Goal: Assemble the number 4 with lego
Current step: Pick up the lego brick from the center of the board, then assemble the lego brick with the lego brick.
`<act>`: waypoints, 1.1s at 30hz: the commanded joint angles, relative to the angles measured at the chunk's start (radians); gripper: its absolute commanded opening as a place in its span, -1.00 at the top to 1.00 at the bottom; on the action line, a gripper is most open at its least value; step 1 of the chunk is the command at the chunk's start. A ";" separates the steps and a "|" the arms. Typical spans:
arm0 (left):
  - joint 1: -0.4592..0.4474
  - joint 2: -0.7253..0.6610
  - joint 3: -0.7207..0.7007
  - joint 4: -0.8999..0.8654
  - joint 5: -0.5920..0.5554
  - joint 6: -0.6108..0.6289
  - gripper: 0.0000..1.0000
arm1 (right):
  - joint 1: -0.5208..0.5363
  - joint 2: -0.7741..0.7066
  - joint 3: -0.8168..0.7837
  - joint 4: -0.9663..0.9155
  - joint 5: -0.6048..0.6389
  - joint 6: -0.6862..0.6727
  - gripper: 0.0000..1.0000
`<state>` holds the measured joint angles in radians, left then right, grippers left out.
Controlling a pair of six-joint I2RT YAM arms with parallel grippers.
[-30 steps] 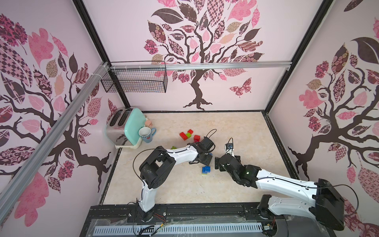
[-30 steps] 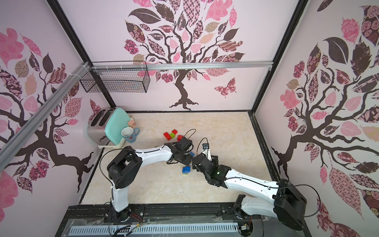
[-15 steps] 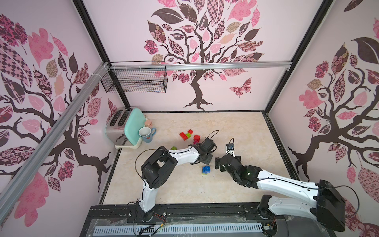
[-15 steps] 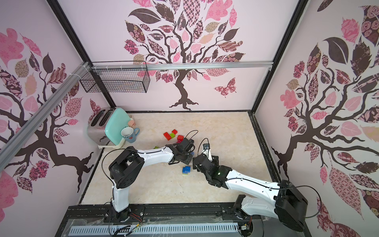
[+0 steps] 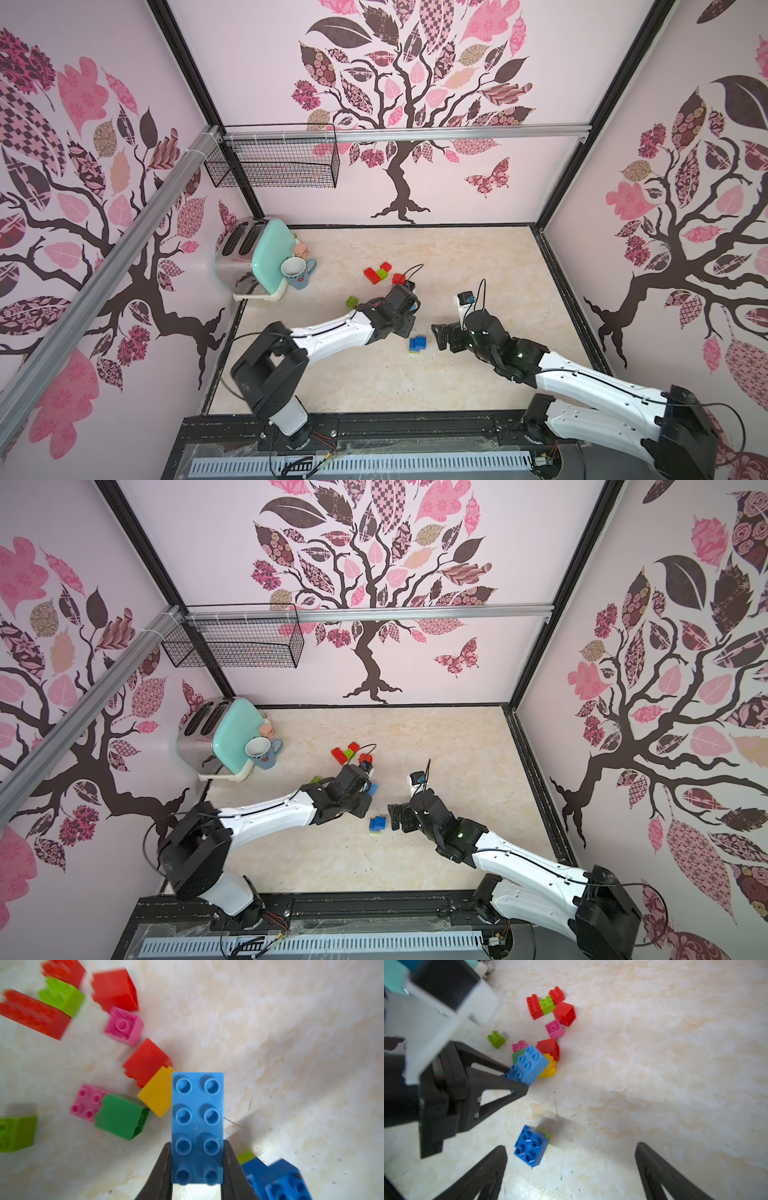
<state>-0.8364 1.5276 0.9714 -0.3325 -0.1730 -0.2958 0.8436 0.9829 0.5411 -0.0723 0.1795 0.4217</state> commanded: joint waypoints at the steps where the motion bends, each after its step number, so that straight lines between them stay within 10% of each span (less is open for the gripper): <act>1: 0.003 -0.127 -0.073 0.021 -0.051 -0.050 1.00 | -0.001 -0.003 0.011 0.013 -0.245 -0.107 -0.93; 11: 0.042 -0.361 -0.183 0.085 -0.029 -0.059 1.00 | 0.096 0.126 0.042 0.037 -0.468 -0.218 -0.31; 23: 0.083 -0.436 -0.228 0.041 -0.020 -0.201 1.00 | 0.100 0.316 0.044 0.117 -0.352 -0.226 0.69; 33: 0.093 -0.531 -0.303 0.038 0.120 -0.113 1.00 | 0.100 0.392 0.038 0.161 -0.306 -0.241 1.00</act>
<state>-0.7460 1.0096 0.7010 -0.2958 -0.1375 -0.4507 0.9413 1.3510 0.5655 0.0708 -0.1577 0.1970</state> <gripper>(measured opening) 0.290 0.044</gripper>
